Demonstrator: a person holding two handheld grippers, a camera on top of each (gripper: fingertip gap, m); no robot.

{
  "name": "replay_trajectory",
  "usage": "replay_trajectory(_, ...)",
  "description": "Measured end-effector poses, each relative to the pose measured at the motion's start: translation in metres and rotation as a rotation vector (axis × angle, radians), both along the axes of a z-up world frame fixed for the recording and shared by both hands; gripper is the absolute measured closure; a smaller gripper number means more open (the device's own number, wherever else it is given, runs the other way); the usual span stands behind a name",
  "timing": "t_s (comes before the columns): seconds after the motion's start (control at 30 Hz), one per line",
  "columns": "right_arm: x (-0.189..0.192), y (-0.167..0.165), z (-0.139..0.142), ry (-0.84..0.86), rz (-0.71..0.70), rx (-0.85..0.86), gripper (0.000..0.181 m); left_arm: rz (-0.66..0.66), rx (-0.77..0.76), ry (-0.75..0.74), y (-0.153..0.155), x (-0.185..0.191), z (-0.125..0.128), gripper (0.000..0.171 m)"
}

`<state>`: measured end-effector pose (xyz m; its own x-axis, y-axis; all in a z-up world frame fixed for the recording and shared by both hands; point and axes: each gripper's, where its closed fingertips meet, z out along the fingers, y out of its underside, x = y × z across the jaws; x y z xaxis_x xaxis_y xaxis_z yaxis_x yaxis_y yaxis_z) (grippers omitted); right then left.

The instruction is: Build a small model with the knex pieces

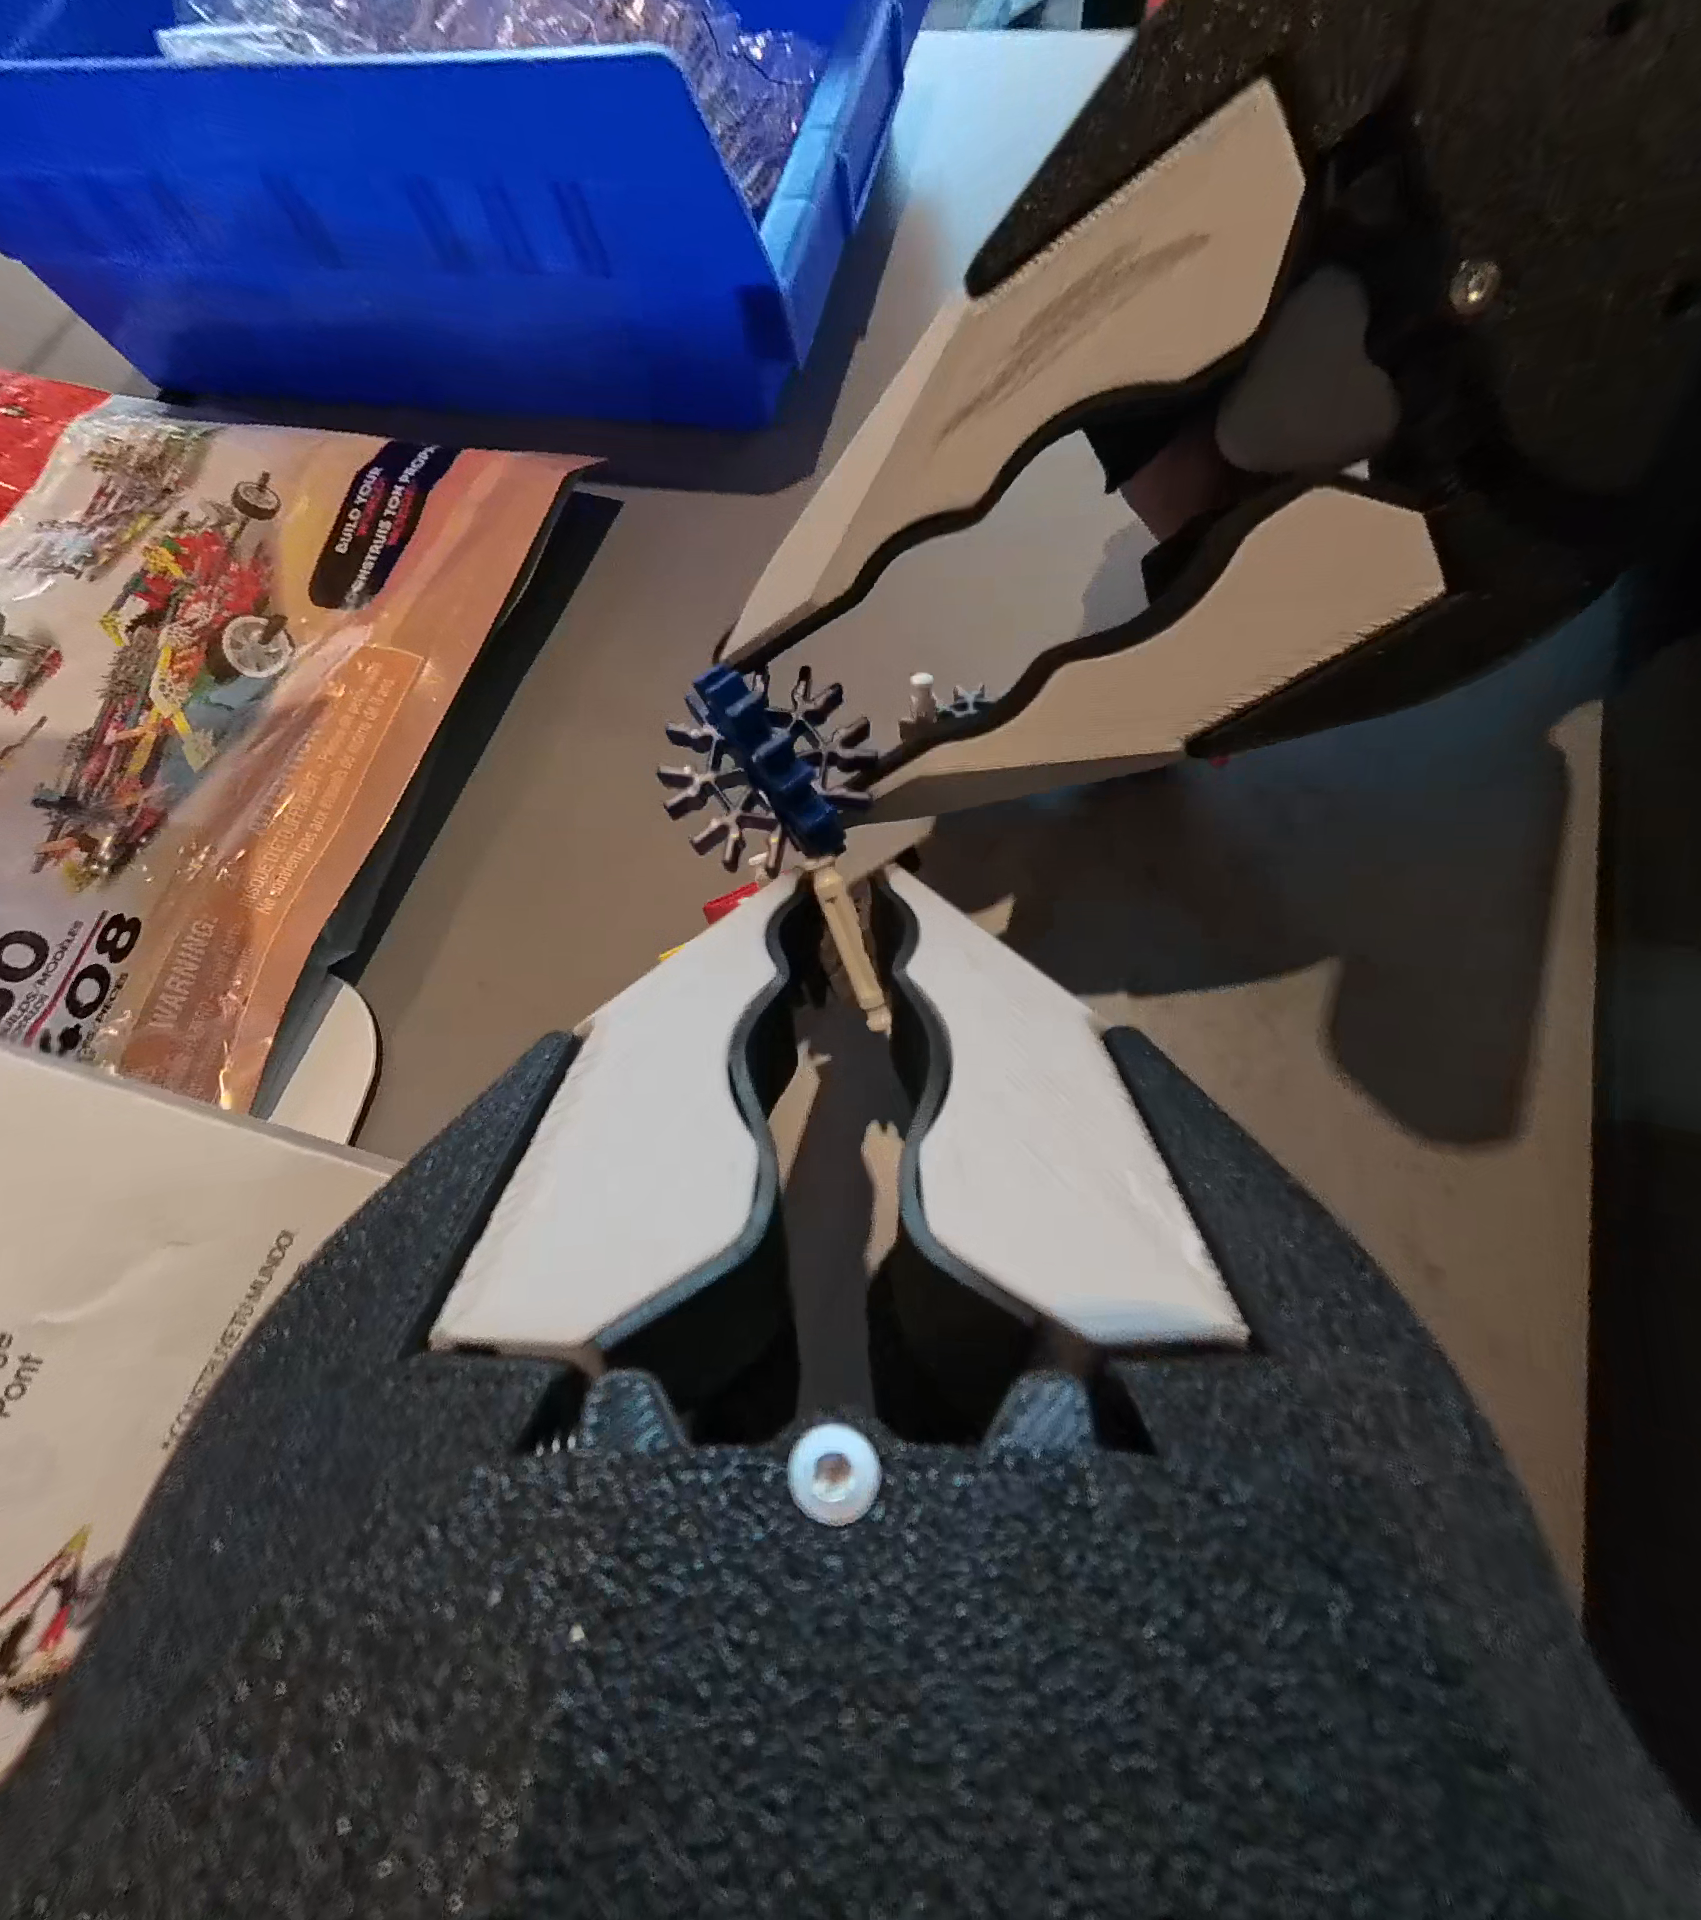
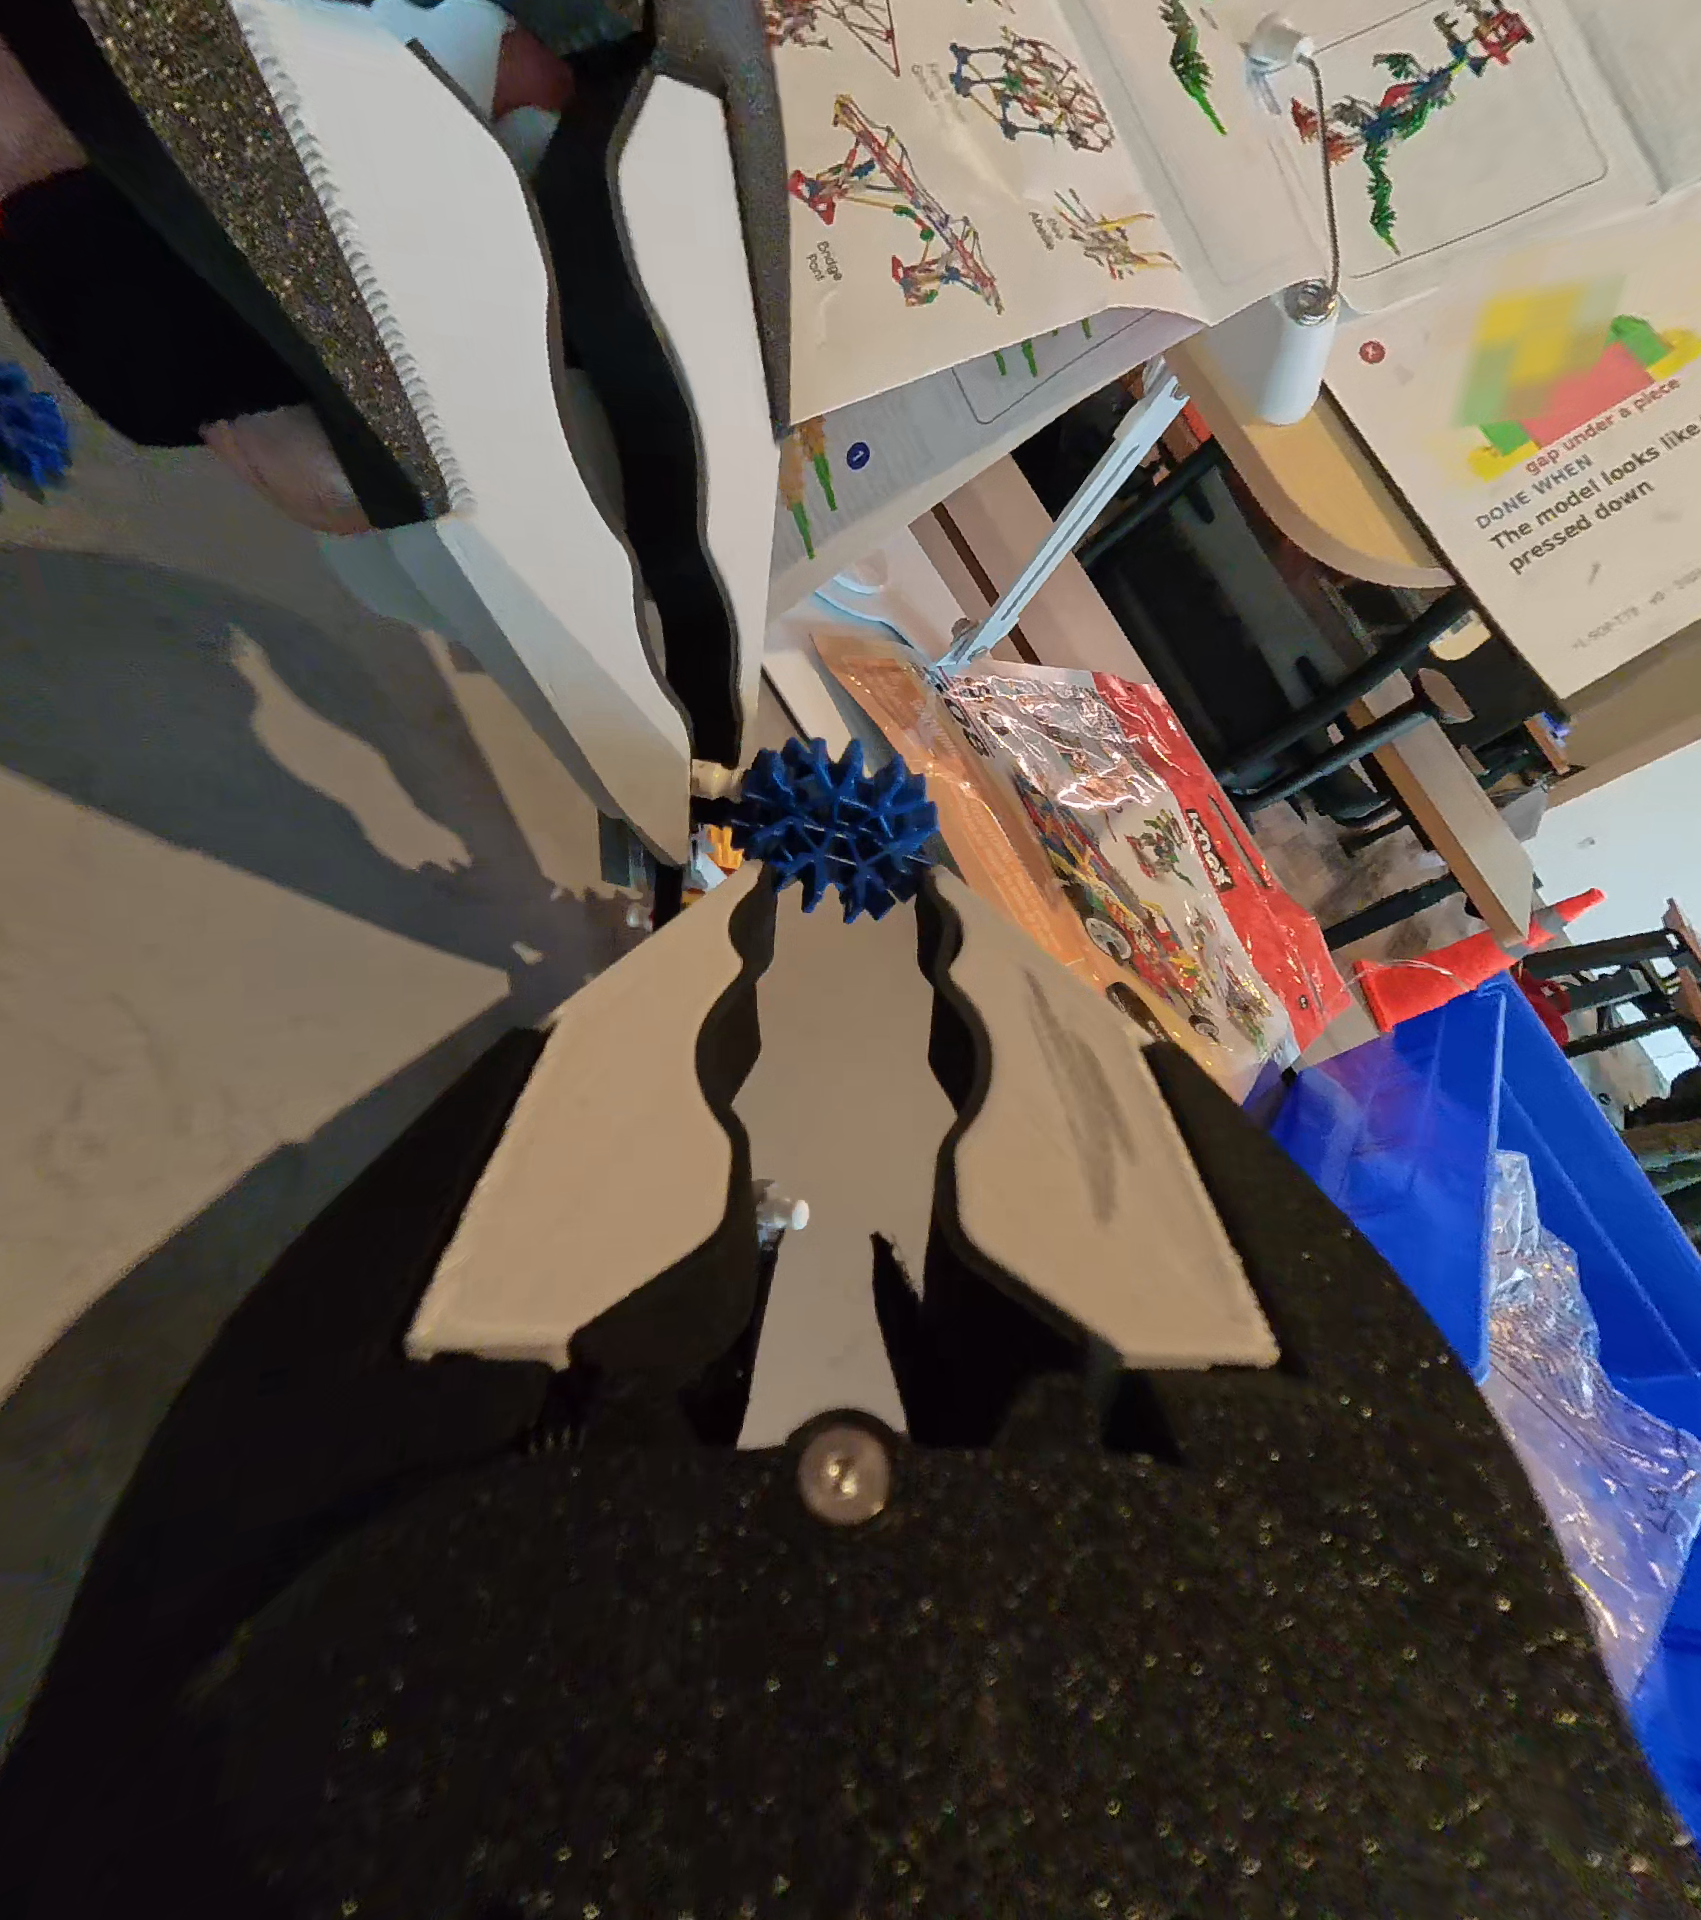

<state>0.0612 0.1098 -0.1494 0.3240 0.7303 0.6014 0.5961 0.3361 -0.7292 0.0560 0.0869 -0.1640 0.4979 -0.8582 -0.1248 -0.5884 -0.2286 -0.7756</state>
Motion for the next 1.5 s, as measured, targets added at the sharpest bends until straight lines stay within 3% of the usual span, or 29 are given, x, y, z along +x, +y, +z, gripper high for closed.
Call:
replay_trajectory(0.33,0.007,0.002,-0.008,-0.012,0.02,-0.082,0.155,-0.065,-0.115,0.028,-0.001,0.007,-0.005,0.162)
replay_trajectory(0.47,0.009,0.006,-0.013,0.005,0.006,-0.146,0.155,-0.043,-0.092,-0.009,0.003,0.008,-0.002,0.158)
replay_trajectory(0.5,0.009,0.007,-0.013,0.014,0.007,-0.16,0.155,-0.03,-0.082,-0.01,0.004,0.007,-0.001,0.148)
replay_trajectory(0.73,0.009,0.006,-0.019,-0.002,0.01,-0.189,0.155,0.022,-0.043,0.006,-0.004,-0.003,0.0,0.135)
replay_trajectory(0.97,0.014,-0.003,-0.017,-0.035,0.068,-0.18,0.155,0.048,0.096,-0.009,-0.019,-0.018,0.011,0.134)
replay_trajectory(1.17,0.012,-0.011,-0.023,-0.066,0.102,-0.189,0.155,0.004,-0.031,0.035,-0.047,-0.016,-0.013,0.133)
replay_trajectory(1.33,0.013,-0.01,-0.029,-0.078,0.095,-0.221,0.155,0.111,-0.101,0.114,-0.048,-0.021,-0.05,0.129)
replay_trajectory(1.5,0.011,-0.011,-0.039,-0.11,0.097,-0.24,0.155,0.151,-0.087,0.095,-0.038,-0.01,-0.059,0.151)
